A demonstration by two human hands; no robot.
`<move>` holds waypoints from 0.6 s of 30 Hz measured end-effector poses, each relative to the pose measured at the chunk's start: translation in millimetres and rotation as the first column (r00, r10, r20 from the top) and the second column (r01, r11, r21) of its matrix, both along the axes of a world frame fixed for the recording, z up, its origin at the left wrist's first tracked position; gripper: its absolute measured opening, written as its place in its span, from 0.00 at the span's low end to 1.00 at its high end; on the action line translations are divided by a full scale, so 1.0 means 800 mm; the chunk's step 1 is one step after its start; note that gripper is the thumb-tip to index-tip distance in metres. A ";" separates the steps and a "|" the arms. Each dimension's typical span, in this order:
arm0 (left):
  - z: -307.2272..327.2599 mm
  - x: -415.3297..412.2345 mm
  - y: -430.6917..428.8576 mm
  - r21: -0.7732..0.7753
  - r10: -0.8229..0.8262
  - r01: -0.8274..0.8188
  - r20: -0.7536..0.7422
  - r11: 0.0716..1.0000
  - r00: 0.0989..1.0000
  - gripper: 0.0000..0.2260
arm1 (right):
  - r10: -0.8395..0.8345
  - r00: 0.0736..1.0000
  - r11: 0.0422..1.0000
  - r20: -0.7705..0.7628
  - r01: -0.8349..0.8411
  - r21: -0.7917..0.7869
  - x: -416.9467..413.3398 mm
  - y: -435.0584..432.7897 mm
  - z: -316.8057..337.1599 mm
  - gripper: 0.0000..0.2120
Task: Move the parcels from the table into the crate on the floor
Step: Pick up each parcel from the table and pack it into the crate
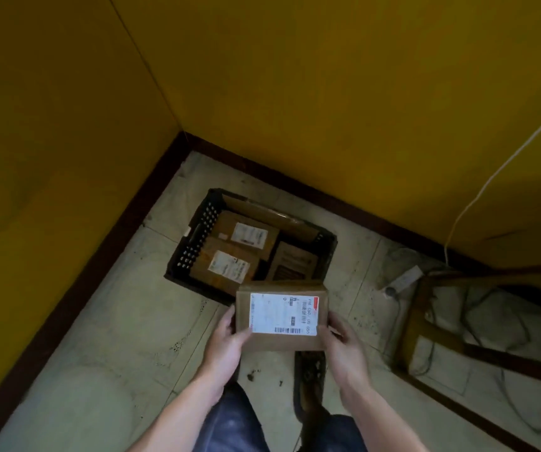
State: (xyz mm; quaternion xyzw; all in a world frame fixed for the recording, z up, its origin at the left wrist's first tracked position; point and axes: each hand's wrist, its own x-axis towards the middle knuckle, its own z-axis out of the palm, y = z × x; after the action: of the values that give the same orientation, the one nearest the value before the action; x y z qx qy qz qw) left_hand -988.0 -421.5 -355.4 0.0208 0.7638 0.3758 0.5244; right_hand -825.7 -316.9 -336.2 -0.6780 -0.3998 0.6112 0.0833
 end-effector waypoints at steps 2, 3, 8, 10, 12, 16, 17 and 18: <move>-0.042 -0.030 0.011 0.012 -0.071 0.070 0.040 0.997 0.997 0.22 | -0.037 0.998 0.998 0.042 0.039 -0.042 -0.025 -0.003 -0.038 0.10; -0.057 -0.040 0.015 0.004 -0.098 0.098 0.054 0.995 0.994 0.24 | -0.051 0.997 0.997 0.060 0.054 -0.055 -0.034 -0.004 -0.052 0.06; -0.168 -0.082 0.056 -0.011 -0.245 0.247 0.090 0.969 0.965 0.19 | -0.052 0.989 0.997 0.140 0.060 -0.054 -0.069 0.011 -0.152 0.04; -0.214 -0.091 0.071 -0.019 -0.281 0.283 0.078 0.959 0.957 0.21 | -0.040 0.985 0.996 0.169 0.052 -0.067 -0.078 0.021 -0.194 0.06; -0.261 -0.094 0.082 -0.013 -0.305 0.307 0.092 0.951 0.948 0.21 | -0.049 0.982 0.995 0.184 0.064 -0.077 -0.081 0.030 -0.239 0.08; -0.330 -0.098 0.096 -0.022 -0.356 0.360 0.108 0.933 0.928 0.21 | -0.067 0.981 0.989 0.181 0.089 -0.115 -0.082 0.042 -0.309 0.09; -0.343 -0.099 0.098 -0.039 -0.373 0.379 0.105 0.925 0.922 0.22 | -0.053 0.981 0.989 0.187 0.077 -0.125 -0.082 0.043 -0.321 0.10; -0.354 -0.099 0.099 -0.059 -0.387 0.395 0.111 0.917 0.915 0.23 | -0.034 0.982 0.989 0.188 0.060 -0.136 -0.082 0.042 -0.333 0.13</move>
State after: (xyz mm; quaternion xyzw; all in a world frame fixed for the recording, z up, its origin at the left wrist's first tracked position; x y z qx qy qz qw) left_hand -1067.5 -342.3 -638.8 0.1338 0.7324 0.2332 0.6256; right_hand -891.7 -283.2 -602.3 -0.7453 -0.3453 0.5703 0.0120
